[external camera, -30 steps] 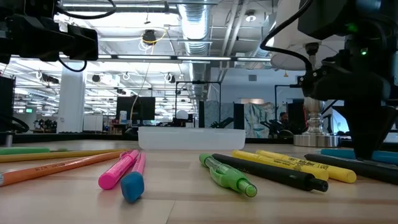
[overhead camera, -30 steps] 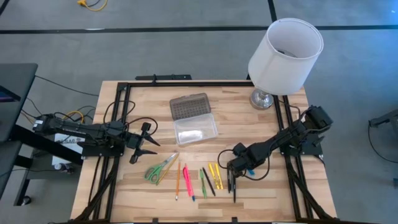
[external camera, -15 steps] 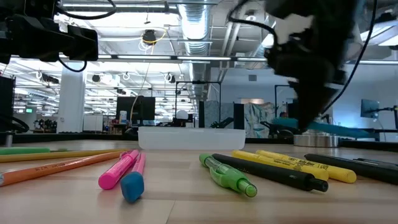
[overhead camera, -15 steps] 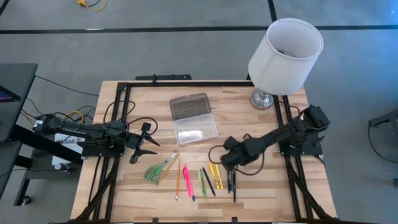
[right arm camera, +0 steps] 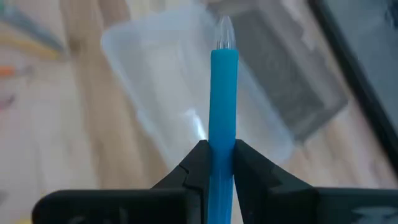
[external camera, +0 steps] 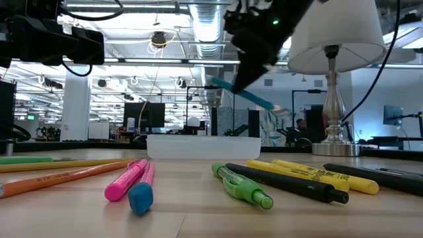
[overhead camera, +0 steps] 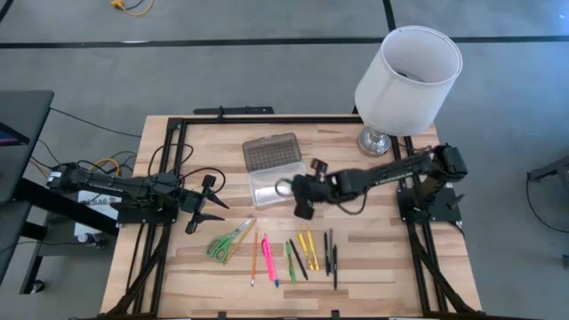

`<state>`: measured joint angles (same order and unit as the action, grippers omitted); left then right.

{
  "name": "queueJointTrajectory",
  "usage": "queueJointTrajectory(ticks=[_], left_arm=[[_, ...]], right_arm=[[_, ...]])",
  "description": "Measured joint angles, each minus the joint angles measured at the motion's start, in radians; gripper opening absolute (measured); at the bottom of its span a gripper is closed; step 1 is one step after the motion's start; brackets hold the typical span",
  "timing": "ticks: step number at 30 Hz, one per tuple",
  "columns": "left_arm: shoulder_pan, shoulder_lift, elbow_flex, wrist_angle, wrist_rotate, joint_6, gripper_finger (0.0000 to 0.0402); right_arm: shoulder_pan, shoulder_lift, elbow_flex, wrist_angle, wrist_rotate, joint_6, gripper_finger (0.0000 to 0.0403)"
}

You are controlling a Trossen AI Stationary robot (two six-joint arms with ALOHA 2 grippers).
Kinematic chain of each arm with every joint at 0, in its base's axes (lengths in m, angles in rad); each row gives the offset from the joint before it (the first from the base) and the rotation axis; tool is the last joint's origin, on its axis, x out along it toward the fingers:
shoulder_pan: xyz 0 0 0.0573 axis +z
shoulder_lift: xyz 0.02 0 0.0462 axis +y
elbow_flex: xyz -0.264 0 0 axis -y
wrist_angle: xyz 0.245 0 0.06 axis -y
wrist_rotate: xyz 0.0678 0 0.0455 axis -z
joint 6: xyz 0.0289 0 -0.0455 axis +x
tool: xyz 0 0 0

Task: Pick & place school supplies into a supply box
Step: Put the blue pen into the transparent supply box

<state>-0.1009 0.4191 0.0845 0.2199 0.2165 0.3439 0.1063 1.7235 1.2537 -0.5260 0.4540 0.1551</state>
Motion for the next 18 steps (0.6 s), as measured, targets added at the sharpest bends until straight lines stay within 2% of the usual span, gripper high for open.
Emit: queueJointTrajectory(ticks=[8,13,18], left_arm=[[0.0,0.0,0.0,-0.009,-0.005,-0.011,0.0167],[0.0,0.0,0.0,-0.026,-0.021,-0.015,0.0167],[0.0,0.0,0.0,-0.03,-0.021,-0.023,0.0167]], right_arm=[[-0.121,0.108,0.001,0.198,-0.136,-0.183,0.0043],[-0.145,0.181,0.001,0.229,-0.139,-0.213,0.0044],[-0.15,0.197,0.001,0.233,-0.141,-0.212,0.005]])
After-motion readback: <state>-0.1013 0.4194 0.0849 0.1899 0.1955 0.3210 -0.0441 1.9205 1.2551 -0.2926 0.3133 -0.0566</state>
